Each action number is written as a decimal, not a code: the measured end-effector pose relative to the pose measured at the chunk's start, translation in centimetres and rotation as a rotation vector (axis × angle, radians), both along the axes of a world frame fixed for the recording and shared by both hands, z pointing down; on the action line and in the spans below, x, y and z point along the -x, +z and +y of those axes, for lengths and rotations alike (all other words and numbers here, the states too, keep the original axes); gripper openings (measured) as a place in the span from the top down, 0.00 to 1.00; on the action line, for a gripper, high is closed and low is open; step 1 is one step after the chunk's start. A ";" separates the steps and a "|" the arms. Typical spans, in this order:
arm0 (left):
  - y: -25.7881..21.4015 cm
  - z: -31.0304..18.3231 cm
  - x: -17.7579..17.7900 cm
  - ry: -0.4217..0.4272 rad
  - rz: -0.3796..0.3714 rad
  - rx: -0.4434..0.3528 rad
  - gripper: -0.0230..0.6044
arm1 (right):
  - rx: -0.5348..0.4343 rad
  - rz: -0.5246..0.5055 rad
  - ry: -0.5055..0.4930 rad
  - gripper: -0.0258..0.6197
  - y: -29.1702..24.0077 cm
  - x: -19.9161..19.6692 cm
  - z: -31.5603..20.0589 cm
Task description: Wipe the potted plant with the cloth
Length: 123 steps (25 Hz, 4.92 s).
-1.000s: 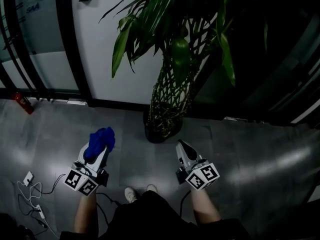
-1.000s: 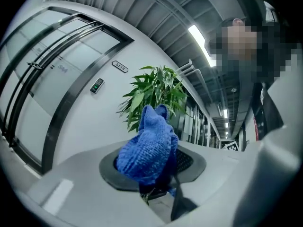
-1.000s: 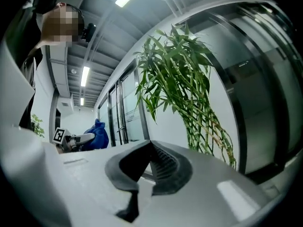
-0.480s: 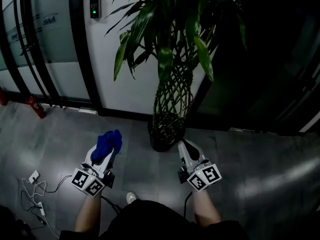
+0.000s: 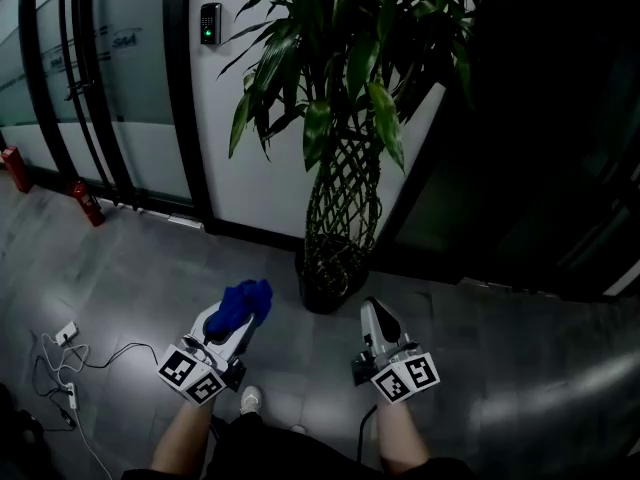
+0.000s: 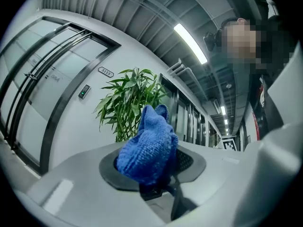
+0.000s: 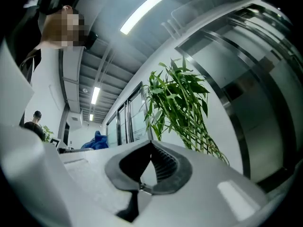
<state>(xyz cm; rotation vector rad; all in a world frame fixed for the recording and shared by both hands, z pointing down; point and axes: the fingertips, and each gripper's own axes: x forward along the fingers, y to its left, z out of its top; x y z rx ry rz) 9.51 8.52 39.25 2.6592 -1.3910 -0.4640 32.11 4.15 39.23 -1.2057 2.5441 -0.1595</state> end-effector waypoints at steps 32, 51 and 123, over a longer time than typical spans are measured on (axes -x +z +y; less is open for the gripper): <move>1.5 -1.0 7.4 -0.029 -0.065 -0.001 0.72 | -0.022 0.108 0.188 0.96 1.5 4.3 2.5; 1.7 0.1 7.4 -0.018 -0.042 0.013 0.72 | -0.005 0.115 0.198 0.96 2.0 4.3 4.0; -22.5 -30.7 -21.4 -0.193 -0.911 -0.284 0.72 | -0.470 0.224 -0.339 0.96 -17.1 1.8 -27.0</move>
